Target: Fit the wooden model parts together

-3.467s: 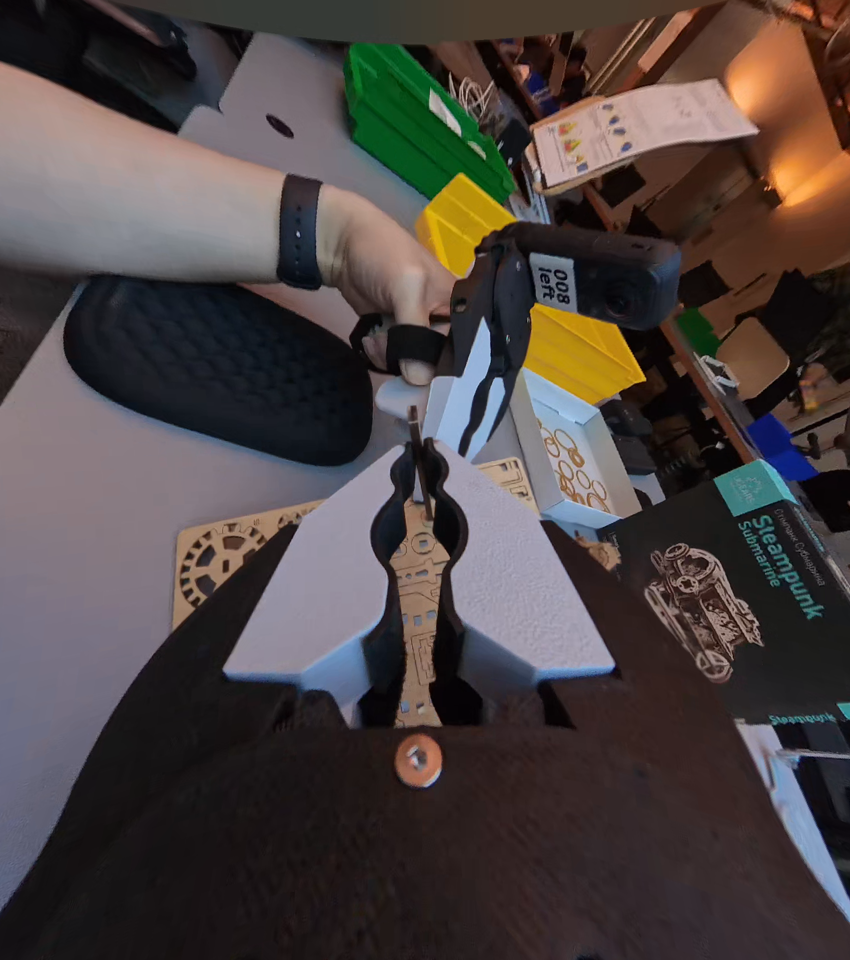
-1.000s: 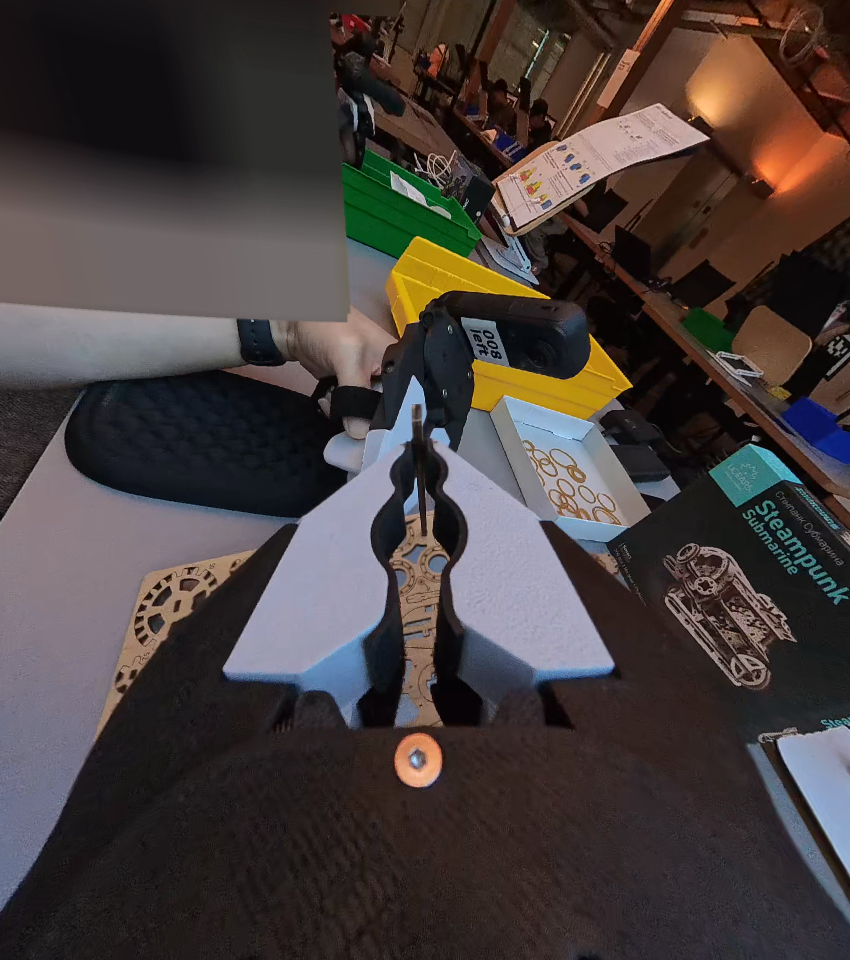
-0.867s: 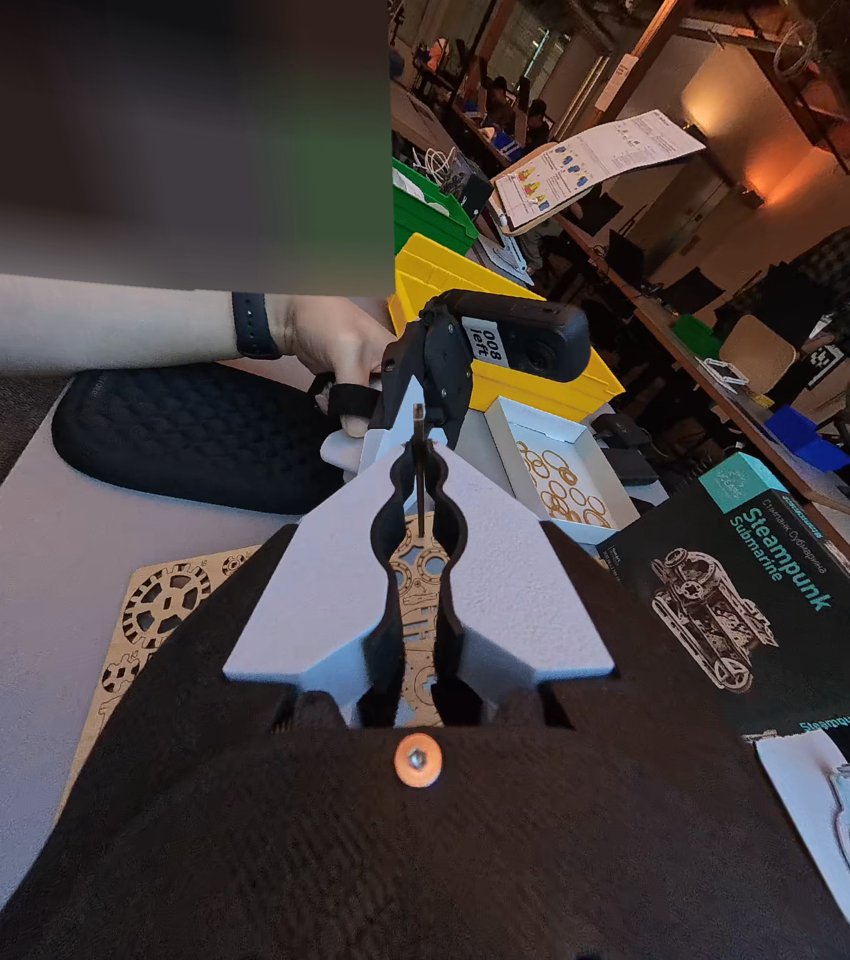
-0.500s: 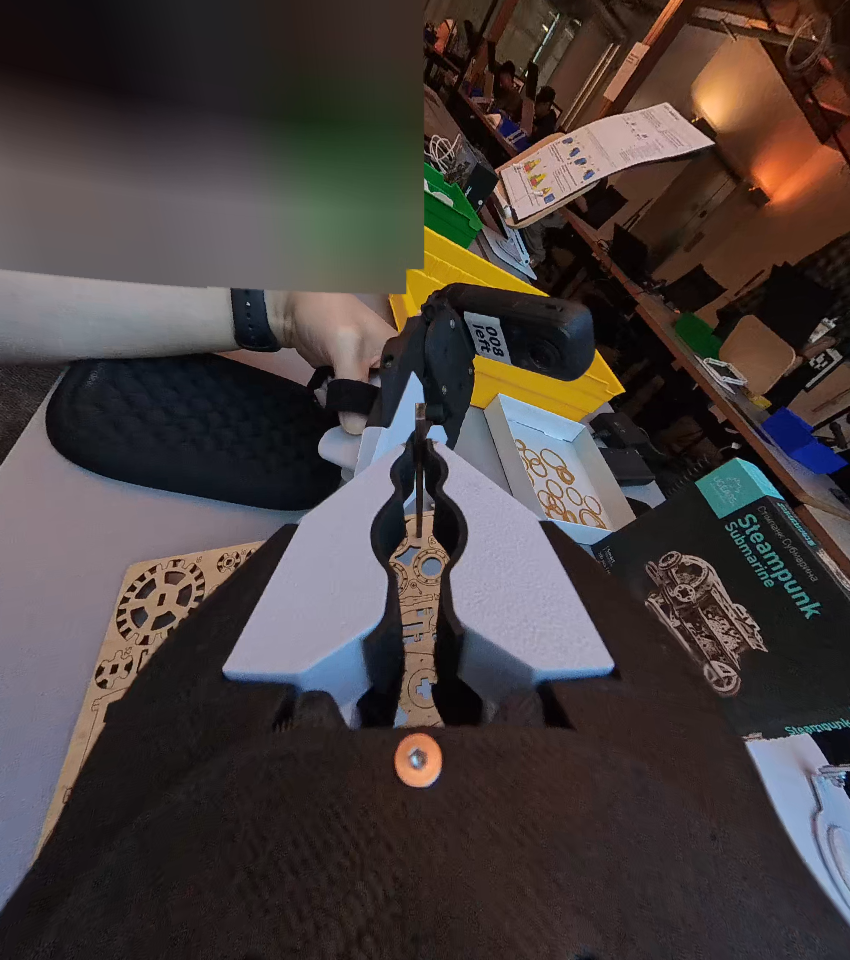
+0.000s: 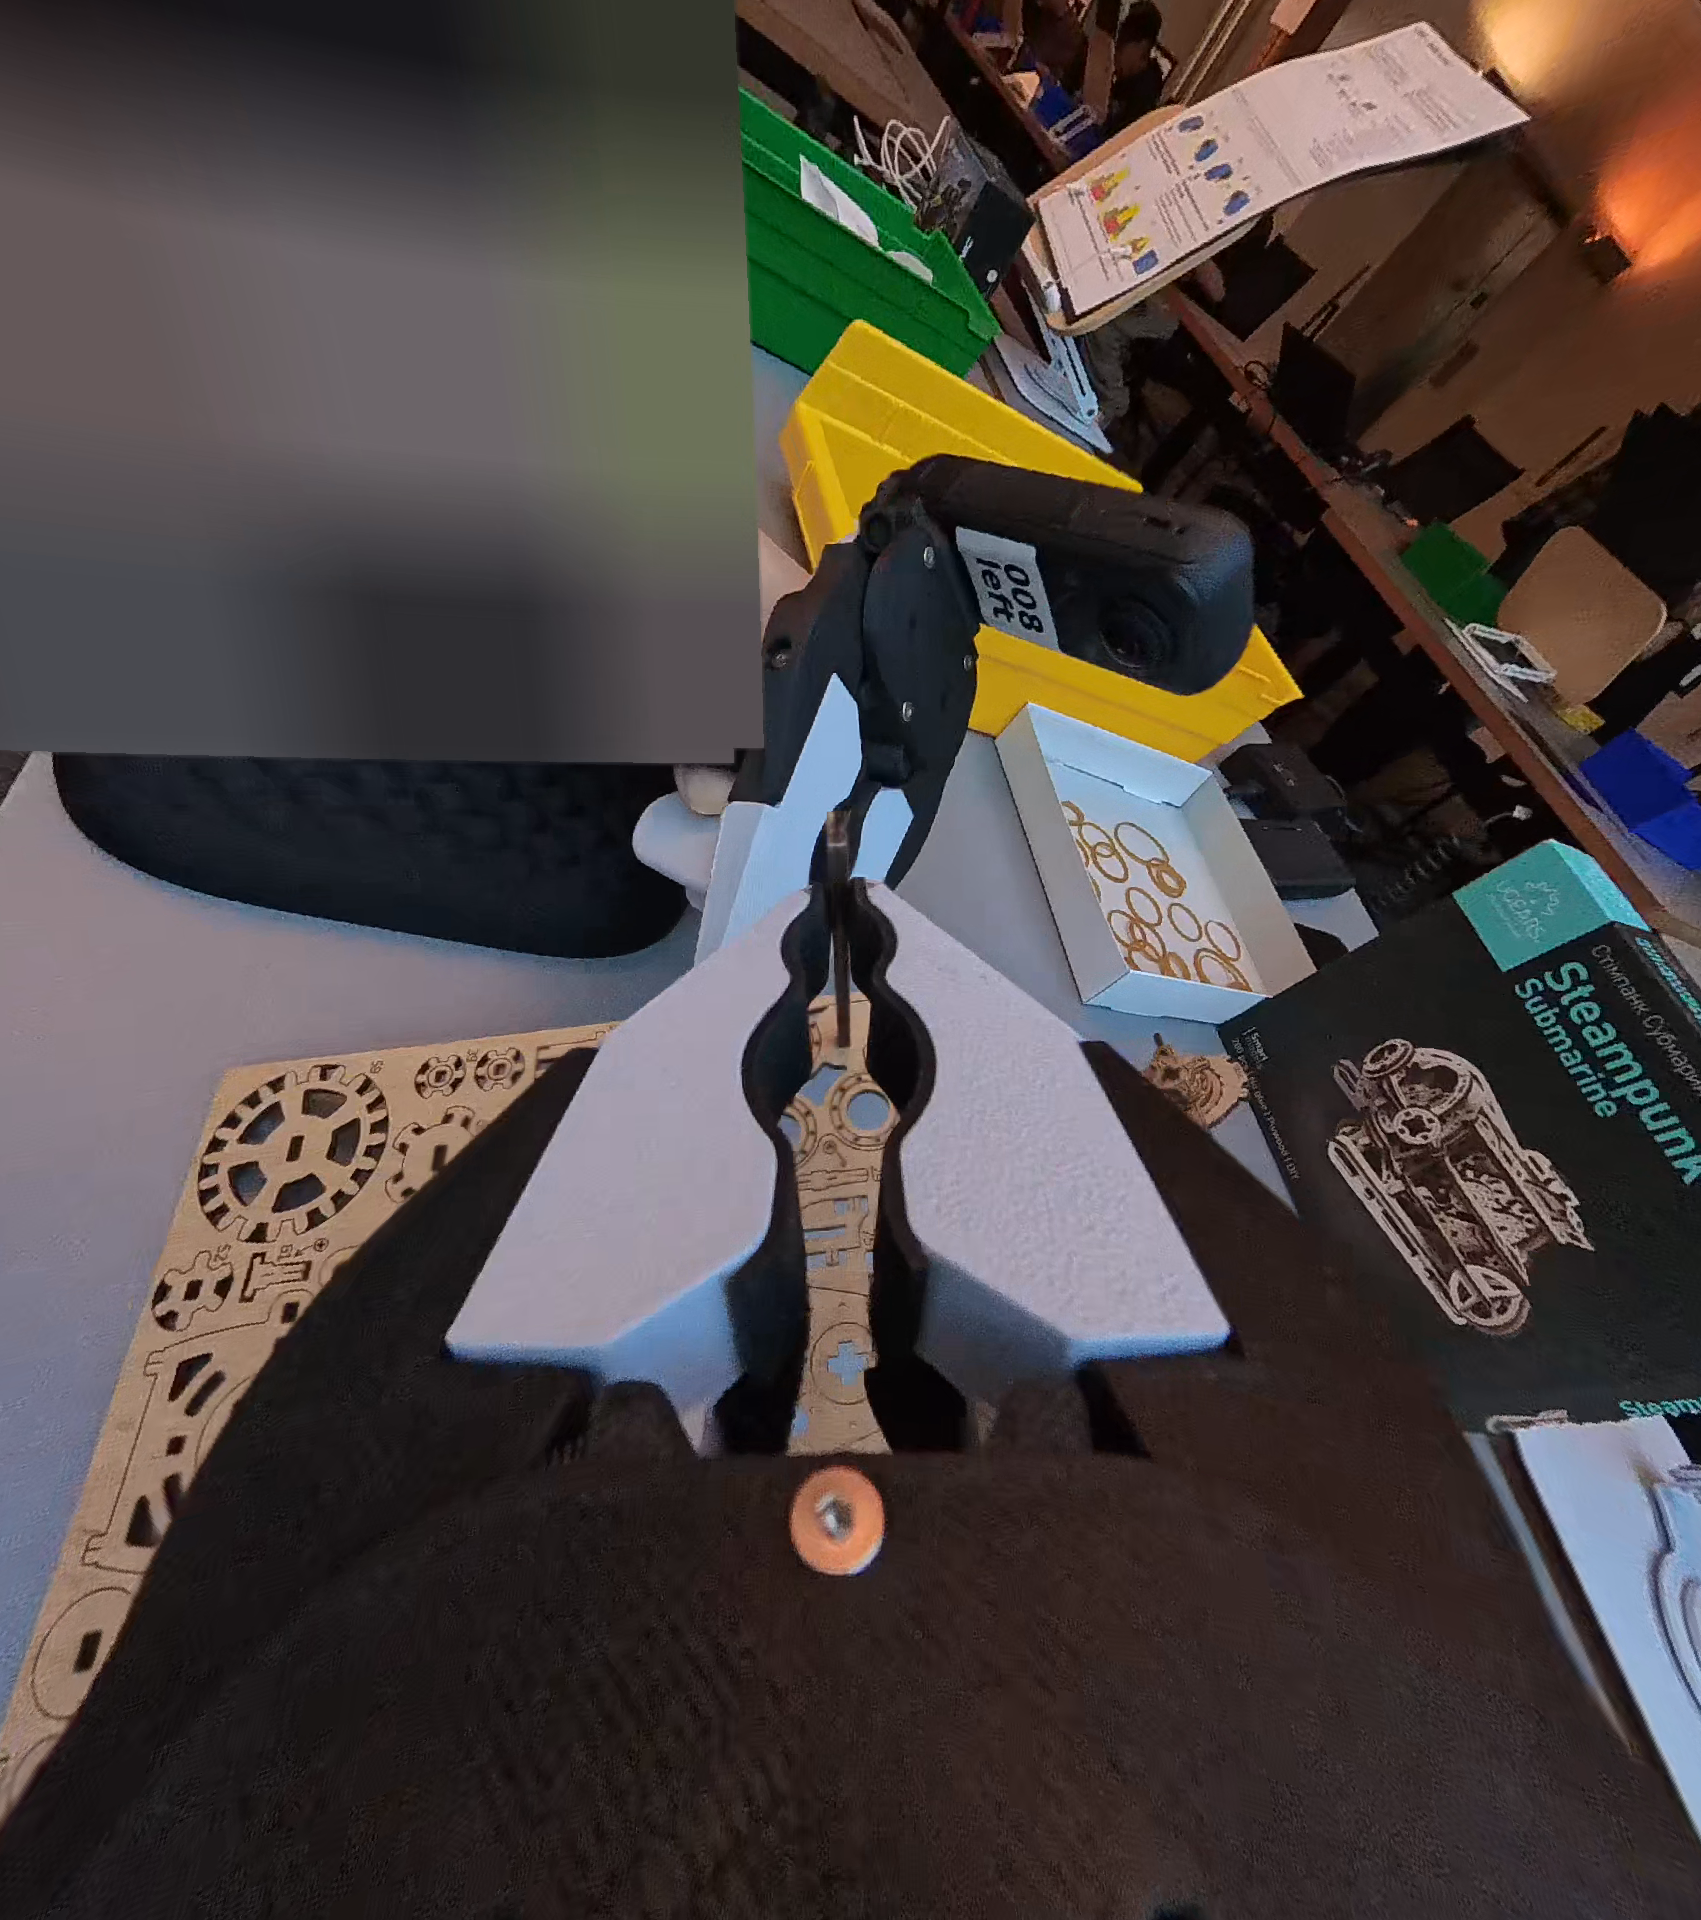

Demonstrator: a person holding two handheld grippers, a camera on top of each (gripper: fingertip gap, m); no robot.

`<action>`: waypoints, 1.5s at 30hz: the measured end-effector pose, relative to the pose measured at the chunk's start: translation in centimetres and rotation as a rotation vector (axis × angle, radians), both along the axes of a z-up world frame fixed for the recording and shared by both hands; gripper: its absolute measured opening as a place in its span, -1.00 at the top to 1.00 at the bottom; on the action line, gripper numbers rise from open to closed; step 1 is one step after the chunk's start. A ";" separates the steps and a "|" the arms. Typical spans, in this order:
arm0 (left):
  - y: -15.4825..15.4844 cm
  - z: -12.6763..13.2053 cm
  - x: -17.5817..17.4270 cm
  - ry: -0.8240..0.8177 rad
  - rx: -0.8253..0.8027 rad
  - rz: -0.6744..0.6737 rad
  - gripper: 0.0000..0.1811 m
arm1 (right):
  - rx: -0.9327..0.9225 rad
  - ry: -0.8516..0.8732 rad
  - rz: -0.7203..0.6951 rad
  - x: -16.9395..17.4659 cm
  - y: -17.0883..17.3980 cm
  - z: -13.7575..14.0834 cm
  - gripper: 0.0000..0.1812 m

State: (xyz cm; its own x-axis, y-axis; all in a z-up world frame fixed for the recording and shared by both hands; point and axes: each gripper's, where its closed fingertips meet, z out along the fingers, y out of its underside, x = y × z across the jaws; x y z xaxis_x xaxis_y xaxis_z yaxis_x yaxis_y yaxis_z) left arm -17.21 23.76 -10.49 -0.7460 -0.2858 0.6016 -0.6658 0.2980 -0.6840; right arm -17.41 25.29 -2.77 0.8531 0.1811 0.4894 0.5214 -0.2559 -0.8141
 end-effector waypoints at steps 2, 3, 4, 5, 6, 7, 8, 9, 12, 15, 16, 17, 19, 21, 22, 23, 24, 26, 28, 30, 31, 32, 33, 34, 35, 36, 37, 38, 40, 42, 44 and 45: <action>0.0 0.1 0.0 0.009 -0.008 0.000 0.95 | 0.007 0.043 0.002 -0.3 0.0 0.3 1.00; -0.1 0.3 -0.1 0.016 -0.022 -0.002 0.96 | 0.015 0.069 -0.013 -0.2 0.0 0.6 1.00; -0.1 0.4 -0.1 0.019 -0.033 -0.004 0.96 | 0.014 0.128 -0.034 0.0 0.1 0.8 1.00; -0.1 0.5 -0.1 0.011 -0.033 0.002 0.96 | 0.009 0.227 -0.057 0.3 0.2 0.9 1.00; 0.0 0.6 0.0 -0.002 -0.031 0.009 0.96 | 0.023 0.320 -0.063 0.5 0.3 1.3 0.99; 0.1 0.9 0.2 -0.002 -0.048 0.023 0.97 | 0.046 0.394 -0.069 0.7 0.2 1.7 0.98; 0.2 1.2 0.4 0.007 -0.070 0.040 0.98 | 0.049 0.409 -0.069 0.7 0.2 1.7 0.98; 0.4 1.3 0.5 0.020 -0.079 0.048 0.98 | 0.050 0.325 -0.061 0.4 0.2 1.5 0.98; 0.3 1.2 0.5 0.045 -0.092 0.045 0.99 | 0.051 0.011 -0.070 -0.6 0.4 1.4 0.99; 0.1 2.3 -0.3 0.005 -0.135 -0.005 1.00 | 0.100 0.055 -0.023 -1.1 0.2 2.5 0.99; 0.1 2.7 -0.1 -0.018 -0.148 0.001 0.99 | 0.110 0.063 -0.038 -0.6 0.0 2.7 0.99; 0.2 3.1 0.3 -0.035 -0.173 0.024 0.98 | 0.116 0.056 -0.048 -0.3 -0.1 2.8 0.99; 0.6 4.3 1.2 -0.039 -0.247 0.076 0.96 | 0.116 0.079 -0.034 -0.5 -0.3 2.7 0.99; 1.0 4.5 1.5 -0.025 -0.269 0.101 0.97 | 0.121 0.071 -0.043 -0.3 -0.3 2.5 0.99; 0.9 4.4 1.5 -0.021 -0.263 0.099 0.97 | 0.120 0.078 -0.036 -0.4 -0.3 2.5 0.99; 0.7 4.1 1.3 -0.018 -0.248 0.085 0.97 | 0.115 0.082 -0.021 -0.6 -0.3 2.3 0.99; 0.4 3.8 1.2 -0.011 -0.235 0.077 0.98 | 0.107 0.076 -0.008 -0.8 -0.3 2.1 0.99; 0.2 3.3 1.4 0.006 -0.219 0.078 0.99 | 0.098 0.066 -0.007 -0.9 -0.2 1.8 0.99; 0.3 3.4 1.6 0.039 -0.243 0.091 1.00 | 0.100 0.058 -0.003 -1.0 -0.2 1.8 0.99; 0.5 3.4 1.6 0.085 -0.268 0.097 1.00 | 0.093 0.038 -0.030 -0.7 -0.1 1.8 1.00; 0.5 3.2 1.6 0.081 -0.257 0.100 1.00 | 0.093 0.034 -0.035 -0.8 0.0 1.8 1.00; 0.4 3.2 1.4 0.074 -0.245 0.093 1.00 | 0.096 0.041 -0.035 -0.9 0.0 1.9 1.00; 0.4 3.3 1.3 0.072 -0.246 0.089 1.00 | 0.098 0.043 -0.033 -1.1 0.0 2.0 1.00; 0.4 3.4 1.2 0.075 -0.255 0.089 1.00 | 0.102 0.028 -0.027 -1.2 -0.1 2.1 1.00; 0.5 3.5 1.2 0.080 -0.263 0.087 1.00 | 0.105 0.013 -0.019 -1.4 -0.1 2.1 1.00; 0.5 3.6 1.1 0.084 -0.263 0.084 1.00 | 0.101 -0.006 0.002 -1.8 -0.1 1.9 1.00; 0.5 3.6 1.1 0.082 -0.258 0.082 1.00 | 0.090 -0.053 0.023 -2.0 -0.2 1.5 0.99; 0.5 3.3 1.2 0.076 -0.233 0.092 1.00 | 0.075 -0.098 0.021 -1.7 -0.2 1.0 0.99; 0.6 2.6 1.5 0.053 -0.171 0.117 1.00 | 0.056 -0.074 0.033 -1.3 -0.4 0.5 0.99; 0.3 2.3 1.4 0.067 -0.166 0.110 1.00 | 0.058 -0.021 0.029 -1.2 -0.7 0.8 0.99; -0.2 2.8 1.0 0.087 -0.209 0.074 1.00 | 0.066 -0.020 0.027 -1.7 -0.8 1.5 1.00; -0.2 2.8 0.8 0.078 -0.201 0.068 1.00 | 0.102 -0.004 0.051 -2.4 -0.7 2.2 0.97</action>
State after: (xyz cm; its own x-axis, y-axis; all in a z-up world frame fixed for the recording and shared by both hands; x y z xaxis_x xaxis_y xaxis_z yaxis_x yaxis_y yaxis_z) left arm -16.36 23.52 -7.67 -0.6781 -0.2023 0.7066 -0.7329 0.1140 -0.6707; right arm -19.84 24.60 -0.52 0.8420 0.1735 0.5108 0.5348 -0.1444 -0.8325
